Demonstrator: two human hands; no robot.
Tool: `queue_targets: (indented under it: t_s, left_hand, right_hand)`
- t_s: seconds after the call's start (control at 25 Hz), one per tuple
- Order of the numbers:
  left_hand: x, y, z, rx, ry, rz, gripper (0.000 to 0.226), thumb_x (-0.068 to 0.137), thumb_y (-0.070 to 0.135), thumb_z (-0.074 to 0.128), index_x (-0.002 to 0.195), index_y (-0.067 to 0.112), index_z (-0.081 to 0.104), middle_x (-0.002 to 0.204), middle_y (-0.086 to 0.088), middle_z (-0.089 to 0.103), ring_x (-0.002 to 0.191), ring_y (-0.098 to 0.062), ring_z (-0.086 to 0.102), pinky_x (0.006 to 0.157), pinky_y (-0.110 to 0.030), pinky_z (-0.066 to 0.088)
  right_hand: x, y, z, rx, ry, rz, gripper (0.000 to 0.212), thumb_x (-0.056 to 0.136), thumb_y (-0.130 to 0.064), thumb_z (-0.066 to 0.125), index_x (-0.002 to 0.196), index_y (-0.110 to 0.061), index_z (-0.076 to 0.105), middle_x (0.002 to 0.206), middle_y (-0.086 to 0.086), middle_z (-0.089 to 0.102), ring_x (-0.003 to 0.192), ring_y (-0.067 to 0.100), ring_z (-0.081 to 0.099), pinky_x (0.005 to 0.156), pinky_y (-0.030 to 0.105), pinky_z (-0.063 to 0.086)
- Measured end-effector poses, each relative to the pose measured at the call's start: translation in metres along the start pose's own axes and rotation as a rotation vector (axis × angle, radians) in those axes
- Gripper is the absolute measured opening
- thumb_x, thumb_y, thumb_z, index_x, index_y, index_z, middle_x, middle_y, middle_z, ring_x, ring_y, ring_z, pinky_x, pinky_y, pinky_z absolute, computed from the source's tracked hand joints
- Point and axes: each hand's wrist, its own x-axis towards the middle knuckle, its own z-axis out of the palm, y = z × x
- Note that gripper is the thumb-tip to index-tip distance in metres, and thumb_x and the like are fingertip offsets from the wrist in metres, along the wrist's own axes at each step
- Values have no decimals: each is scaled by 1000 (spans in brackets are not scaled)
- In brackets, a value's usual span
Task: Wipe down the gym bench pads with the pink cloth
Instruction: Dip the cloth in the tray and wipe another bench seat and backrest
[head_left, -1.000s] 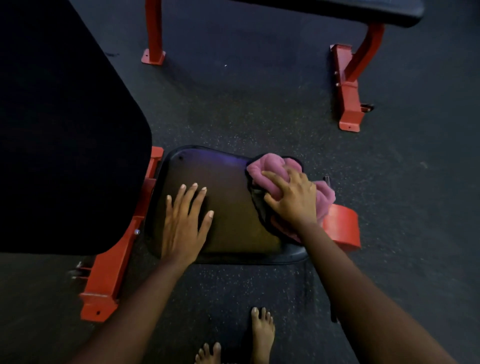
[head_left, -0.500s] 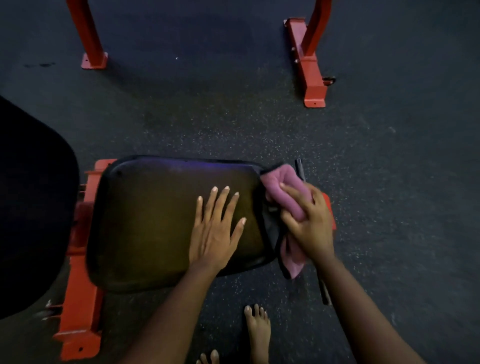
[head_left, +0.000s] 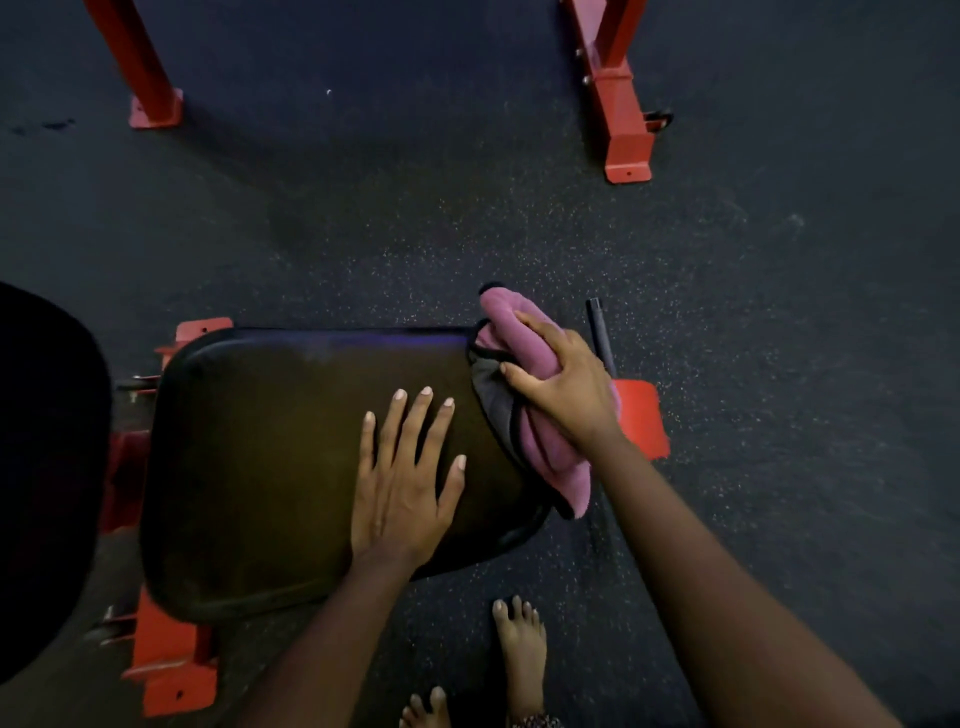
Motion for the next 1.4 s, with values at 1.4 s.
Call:
queue_targets:
  t_s: [1.4]
  left_hand:
    - [-120,-23,-22,-2269,761,-1436,71,89,67,23,142,22,37,141,-7,47,130,-24,44,112,-46,30]
  right_hand:
    - [-112,-85,68,-843,-643,-1607,47,67,-37,69,112,-45,60,126,-1,45,98,29,46,67,40,47]
